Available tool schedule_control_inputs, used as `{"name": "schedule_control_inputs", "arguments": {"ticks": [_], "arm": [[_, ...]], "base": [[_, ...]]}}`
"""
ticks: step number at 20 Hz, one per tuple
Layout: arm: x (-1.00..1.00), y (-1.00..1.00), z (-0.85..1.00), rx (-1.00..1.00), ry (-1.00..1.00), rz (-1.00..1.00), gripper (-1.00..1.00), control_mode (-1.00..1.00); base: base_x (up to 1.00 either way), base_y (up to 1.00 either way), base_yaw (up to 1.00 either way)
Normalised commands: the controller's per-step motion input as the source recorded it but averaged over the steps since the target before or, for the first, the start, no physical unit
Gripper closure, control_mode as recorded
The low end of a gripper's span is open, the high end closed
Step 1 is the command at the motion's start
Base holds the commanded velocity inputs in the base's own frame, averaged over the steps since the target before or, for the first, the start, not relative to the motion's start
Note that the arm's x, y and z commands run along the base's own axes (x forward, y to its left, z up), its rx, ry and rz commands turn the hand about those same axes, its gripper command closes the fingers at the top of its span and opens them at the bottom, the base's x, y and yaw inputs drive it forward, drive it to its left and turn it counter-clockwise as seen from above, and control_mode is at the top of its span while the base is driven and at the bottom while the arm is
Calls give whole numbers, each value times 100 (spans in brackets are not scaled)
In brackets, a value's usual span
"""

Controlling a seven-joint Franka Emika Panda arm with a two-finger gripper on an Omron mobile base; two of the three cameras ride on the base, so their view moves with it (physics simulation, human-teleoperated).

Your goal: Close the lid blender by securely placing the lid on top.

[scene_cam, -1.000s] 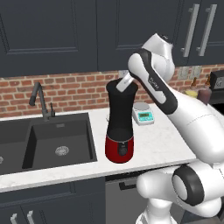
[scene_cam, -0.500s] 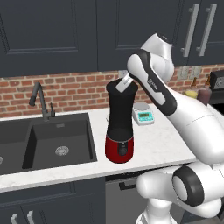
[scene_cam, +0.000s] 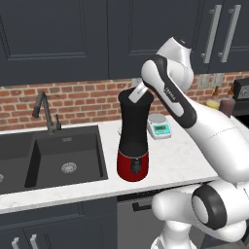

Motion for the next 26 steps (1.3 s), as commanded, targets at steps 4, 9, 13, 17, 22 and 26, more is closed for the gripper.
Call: {"name": "schedule_control_inputs", "arguments": {"ticks": [4, 9, 13, 17, 22, 26], "arm": [[-4, 0, -19, 0, 0, 0, -100, -100], [0, 0, -4, 0, 0, 0, -100, -100], [0, 0, 0, 0, 0, 0, -100, -100], [-2, 0, 3, 0, -5, 0, -100, -100], [-36, -4, 30, 2, -14, 0, -100, -100], [-39, -13, 26, 3, -12, 0, -100, -100]], "base": [[0, 0, 0], [0, 0, 0], [0, 0, 0], [0, 0, 0], [0, 0, 0], [0, 0, 0]]}}
